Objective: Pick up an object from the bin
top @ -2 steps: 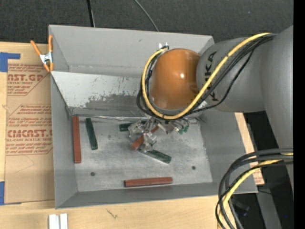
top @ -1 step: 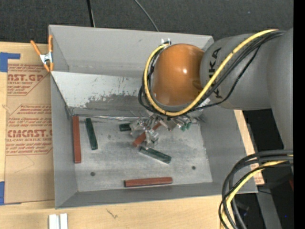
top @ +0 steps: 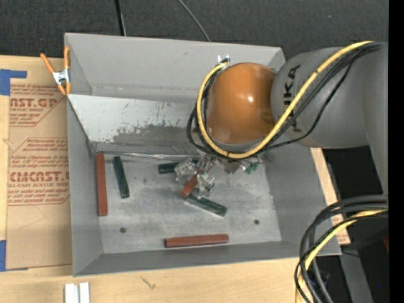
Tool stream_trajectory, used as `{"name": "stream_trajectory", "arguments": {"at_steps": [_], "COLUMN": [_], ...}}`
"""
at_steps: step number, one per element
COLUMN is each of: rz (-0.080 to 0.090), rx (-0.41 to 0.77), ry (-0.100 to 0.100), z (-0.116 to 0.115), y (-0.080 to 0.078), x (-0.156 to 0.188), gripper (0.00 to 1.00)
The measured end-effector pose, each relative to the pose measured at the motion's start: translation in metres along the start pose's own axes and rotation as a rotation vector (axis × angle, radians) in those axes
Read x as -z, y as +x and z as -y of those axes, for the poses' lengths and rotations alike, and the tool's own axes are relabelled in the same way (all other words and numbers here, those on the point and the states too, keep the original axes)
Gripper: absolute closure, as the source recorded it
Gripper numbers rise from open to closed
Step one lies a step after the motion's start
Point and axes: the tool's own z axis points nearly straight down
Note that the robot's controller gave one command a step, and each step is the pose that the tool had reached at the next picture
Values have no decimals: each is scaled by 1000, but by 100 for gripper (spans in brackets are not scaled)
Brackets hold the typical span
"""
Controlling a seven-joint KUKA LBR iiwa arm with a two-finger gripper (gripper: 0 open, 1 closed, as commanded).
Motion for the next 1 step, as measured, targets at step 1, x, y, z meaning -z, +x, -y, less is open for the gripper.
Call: {"name": "stream_trajectory", "arguments": {"at_steps": [1], "rz": [-11], "rx": [35], "ry": [-9], "z": [-18], "y": [17], "x": [100], "gripper": [100]}}
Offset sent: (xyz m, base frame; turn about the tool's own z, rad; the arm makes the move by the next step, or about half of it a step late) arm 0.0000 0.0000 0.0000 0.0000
